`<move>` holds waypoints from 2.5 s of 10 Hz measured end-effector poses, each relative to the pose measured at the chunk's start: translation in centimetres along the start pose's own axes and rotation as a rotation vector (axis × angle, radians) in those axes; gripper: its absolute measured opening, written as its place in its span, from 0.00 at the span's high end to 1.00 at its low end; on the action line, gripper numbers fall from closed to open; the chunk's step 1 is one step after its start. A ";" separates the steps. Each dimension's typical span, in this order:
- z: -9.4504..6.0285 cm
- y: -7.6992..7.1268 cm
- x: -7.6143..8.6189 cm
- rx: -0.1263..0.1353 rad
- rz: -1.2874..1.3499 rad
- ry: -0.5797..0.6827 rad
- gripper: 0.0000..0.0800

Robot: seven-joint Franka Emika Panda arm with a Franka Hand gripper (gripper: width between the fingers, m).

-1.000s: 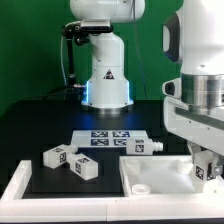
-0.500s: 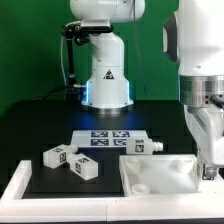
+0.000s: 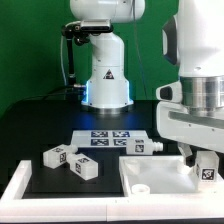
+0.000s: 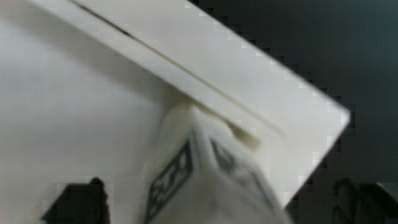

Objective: Assemble one leg

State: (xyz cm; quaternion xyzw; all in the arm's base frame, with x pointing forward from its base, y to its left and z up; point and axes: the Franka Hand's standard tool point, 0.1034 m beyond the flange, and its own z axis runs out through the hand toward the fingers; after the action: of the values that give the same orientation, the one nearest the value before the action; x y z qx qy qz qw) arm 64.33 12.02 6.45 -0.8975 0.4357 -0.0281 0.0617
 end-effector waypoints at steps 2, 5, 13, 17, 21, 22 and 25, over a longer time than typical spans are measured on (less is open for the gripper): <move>0.1 0.2 0.2 -0.002 -0.154 0.001 0.19; 0.1 -0.5 0.1 -0.042 -0.661 0.061 0.19; 0.3 1.1 1.6 -0.069 -0.328 0.068 0.64; 0.3 1.1 1.7 -0.071 -0.336 0.069 0.64; -1.9 -0.1 1.9 -0.038 -0.334 0.081 0.52; -3.4 -0.8 2.0 -0.021 -0.335 0.087 0.30; -8.3 -1.8 2.7 -0.013 -0.341 0.064 0.19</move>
Offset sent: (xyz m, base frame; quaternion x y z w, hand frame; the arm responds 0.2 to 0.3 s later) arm -0.0042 0.0082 0.0115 -0.0462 0.0794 -0.3967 0.9134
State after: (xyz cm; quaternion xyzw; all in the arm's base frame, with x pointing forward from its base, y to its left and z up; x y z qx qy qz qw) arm 66.54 10.32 14.86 -0.9575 0.2788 -0.0641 0.0365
